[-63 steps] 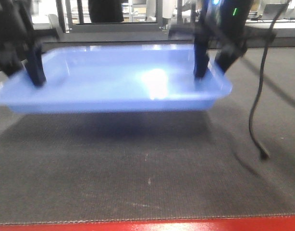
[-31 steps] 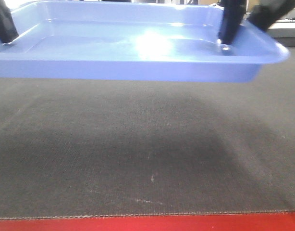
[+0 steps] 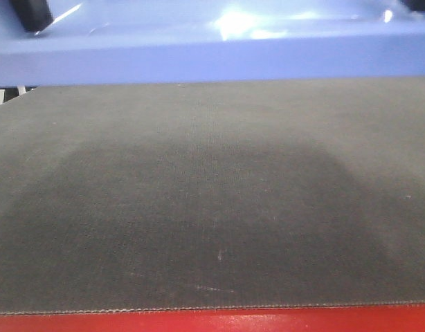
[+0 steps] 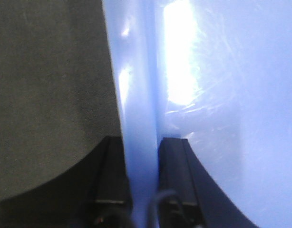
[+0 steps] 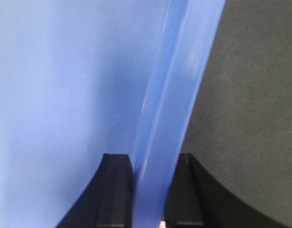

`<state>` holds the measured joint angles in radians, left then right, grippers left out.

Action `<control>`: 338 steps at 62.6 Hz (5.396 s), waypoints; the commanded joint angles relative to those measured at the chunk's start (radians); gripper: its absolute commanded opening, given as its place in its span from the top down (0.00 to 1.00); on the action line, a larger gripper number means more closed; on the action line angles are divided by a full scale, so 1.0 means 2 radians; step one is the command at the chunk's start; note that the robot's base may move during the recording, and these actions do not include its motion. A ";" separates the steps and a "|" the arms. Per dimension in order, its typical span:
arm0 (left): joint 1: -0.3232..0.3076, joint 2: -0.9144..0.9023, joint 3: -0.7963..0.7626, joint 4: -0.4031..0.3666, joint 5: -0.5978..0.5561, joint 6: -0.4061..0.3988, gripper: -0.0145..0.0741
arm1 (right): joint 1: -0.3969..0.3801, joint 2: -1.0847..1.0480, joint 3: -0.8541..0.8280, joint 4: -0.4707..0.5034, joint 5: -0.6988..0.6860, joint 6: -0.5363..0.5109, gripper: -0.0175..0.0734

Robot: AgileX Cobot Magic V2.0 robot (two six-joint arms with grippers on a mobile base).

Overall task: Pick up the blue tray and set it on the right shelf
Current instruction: 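Hold the tray with both grippers while driving to the shelving rack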

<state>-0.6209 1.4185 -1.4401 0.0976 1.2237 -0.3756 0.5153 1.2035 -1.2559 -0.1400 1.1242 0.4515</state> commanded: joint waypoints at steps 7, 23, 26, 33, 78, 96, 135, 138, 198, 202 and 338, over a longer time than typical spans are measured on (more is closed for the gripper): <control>-0.007 -0.016 -0.038 0.013 0.053 0.018 0.88 | 0.003 -0.032 -0.016 -0.008 -0.032 -0.021 0.75; -0.007 -0.016 -0.039 0.001 0.056 0.018 0.89 | 0.003 -0.031 -0.016 -0.008 -0.031 -0.021 0.75; -0.007 -0.016 -0.039 0.001 0.056 0.018 0.89 | 0.003 -0.031 -0.016 -0.008 -0.031 -0.021 0.75; -0.007 -0.016 -0.039 0.000 0.056 0.018 0.89 | 0.003 -0.031 -0.016 -0.008 -0.031 -0.021 0.75; -0.007 -0.016 -0.039 -0.002 0.056 0.018 0.89 | 0.003 -0.031 -0.016 -0.008 -0.031 -0.021 0.75; -0.007 -0.016 -0.039 -0.005 0.056 0.018 0.89 | 0.003 -0.031 -0.016 -0.008 -0.031 -0.021 0.75; -0.007 -0.016 -0.039 -0.007 0.056 0.018 0.89 | 0.003 -0.031 -0.016 -0.008 -0.031 -0.021 0.75; -0.007 -0.016 -0.039 -0.007 0.056 0.018 0.89 | 0.003 -0.031 -0.016 -0.008 -0.031 -0.021 0.75; -0.007 -0.016 -0.039 -0.007 0.056 0.018 0.89 | 0.003 -0.031 -0.016 -0.008 -0.031 -0.021 0.75; -0.007 -0.016 -0.039 -0.007 0.056 0.018 0.89 | 0.003 -0.031 -0.016 -0.008 -0.031 -0.021 0.75; -0.007 -0.016 -0.039 -0.015 0.056 0.018 0.89 | 0.003 -0.031 -0.016 -0.008 -0.031 -0.021 0.75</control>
<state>-0.6208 1.4169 -1.4863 0.0627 1.2480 -0.3723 0.5153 1.1634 -1.2559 -0.1506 1.1389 0.4497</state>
